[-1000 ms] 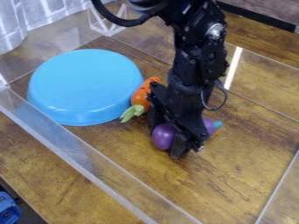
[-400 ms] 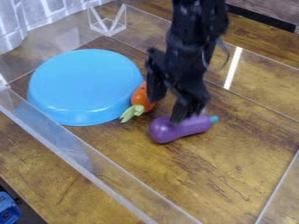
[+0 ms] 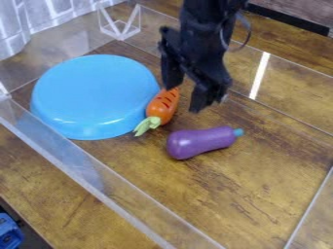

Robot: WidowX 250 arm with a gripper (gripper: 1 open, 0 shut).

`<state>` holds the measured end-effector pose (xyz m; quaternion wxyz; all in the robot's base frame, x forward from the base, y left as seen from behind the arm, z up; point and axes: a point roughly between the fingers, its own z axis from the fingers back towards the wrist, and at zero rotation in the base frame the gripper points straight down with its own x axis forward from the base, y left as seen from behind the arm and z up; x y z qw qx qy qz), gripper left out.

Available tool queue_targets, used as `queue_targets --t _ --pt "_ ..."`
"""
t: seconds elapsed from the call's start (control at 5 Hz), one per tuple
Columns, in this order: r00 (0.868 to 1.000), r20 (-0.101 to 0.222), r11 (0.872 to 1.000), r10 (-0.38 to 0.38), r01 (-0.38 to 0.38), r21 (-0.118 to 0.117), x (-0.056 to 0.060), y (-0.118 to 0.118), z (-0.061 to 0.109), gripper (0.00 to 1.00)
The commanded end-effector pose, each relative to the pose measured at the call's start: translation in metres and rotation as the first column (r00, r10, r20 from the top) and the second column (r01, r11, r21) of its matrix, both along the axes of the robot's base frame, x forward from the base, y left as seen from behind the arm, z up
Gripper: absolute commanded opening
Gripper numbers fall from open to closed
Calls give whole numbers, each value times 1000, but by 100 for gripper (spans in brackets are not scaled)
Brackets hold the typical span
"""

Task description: Put the purple eggplant on the blue tray

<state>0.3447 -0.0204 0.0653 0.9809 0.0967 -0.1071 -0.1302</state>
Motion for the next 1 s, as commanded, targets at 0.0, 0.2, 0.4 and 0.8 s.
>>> queue_targets --t 0.0,0.2,0.4,0.8 --pt "998 35 998 -61 61 6 -1 -11 -9 100" --pt "996 31 996 -88 88 18 -1 -16 -26 100" --pt "994 24 994 -109 108 30 -1 -21 -34 100" --pt "995 45 995 -94 92 45 5 -10 -14 0"
